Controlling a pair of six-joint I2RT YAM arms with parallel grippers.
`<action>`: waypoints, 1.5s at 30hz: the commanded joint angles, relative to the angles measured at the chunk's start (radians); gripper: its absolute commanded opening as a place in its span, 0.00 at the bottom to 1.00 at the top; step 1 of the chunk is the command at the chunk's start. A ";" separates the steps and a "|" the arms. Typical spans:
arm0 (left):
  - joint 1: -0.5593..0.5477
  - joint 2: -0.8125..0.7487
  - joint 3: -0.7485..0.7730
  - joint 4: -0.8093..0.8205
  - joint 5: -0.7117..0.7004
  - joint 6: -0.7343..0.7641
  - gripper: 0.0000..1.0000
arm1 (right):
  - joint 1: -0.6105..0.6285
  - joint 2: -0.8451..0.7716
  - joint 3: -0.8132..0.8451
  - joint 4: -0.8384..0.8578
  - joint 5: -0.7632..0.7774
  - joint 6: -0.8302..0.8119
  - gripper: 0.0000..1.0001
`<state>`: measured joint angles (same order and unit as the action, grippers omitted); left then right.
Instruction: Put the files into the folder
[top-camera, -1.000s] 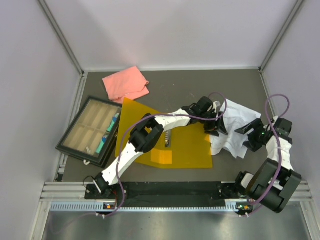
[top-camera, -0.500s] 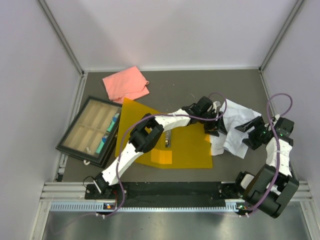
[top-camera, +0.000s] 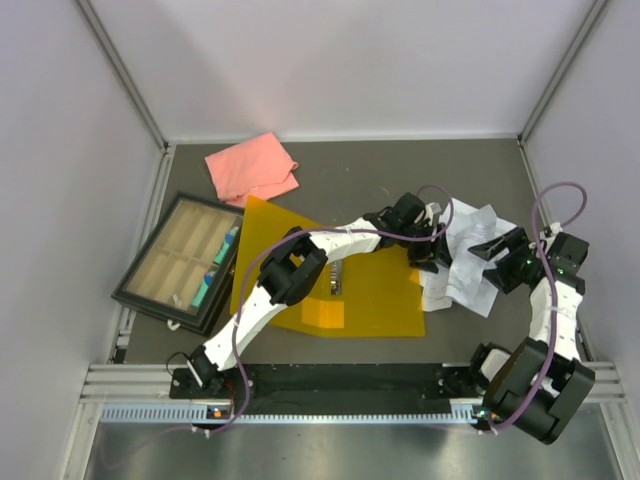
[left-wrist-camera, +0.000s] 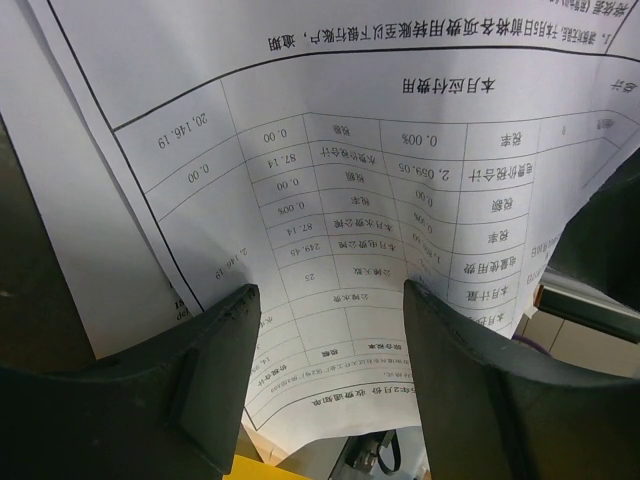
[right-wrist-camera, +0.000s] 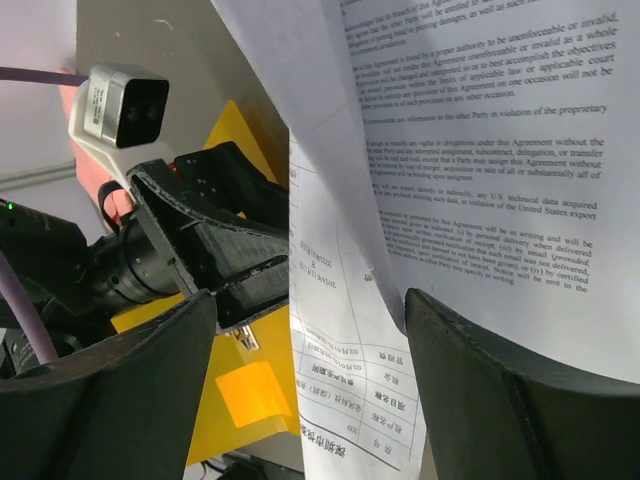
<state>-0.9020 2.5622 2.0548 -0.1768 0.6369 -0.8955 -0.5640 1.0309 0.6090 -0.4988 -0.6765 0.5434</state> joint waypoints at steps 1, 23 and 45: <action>0.011 0.075 -0.047 -0.082 -0.111 0.053 0.66 | 0.023 -0.022 -0.006 0.071 -0.032 0.015 0.75; 0.015 0.070 -0.061 -0.085 -0.105 0.067 0.66 | 0.096 0.083 0.044 0.175 0.203 -0.103 0.52; -0.012 -0.499 -0.111 -0.277 -0.247 0.242 0.78 | 0.395 -0.087 0.359 -0.124 0.569 -0.188 0.00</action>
<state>-0.9043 2.4062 2.0468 -0.4389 0.4908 -0.7223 -0.3485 1.0443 0.8337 -0.5777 -0.2272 0.3843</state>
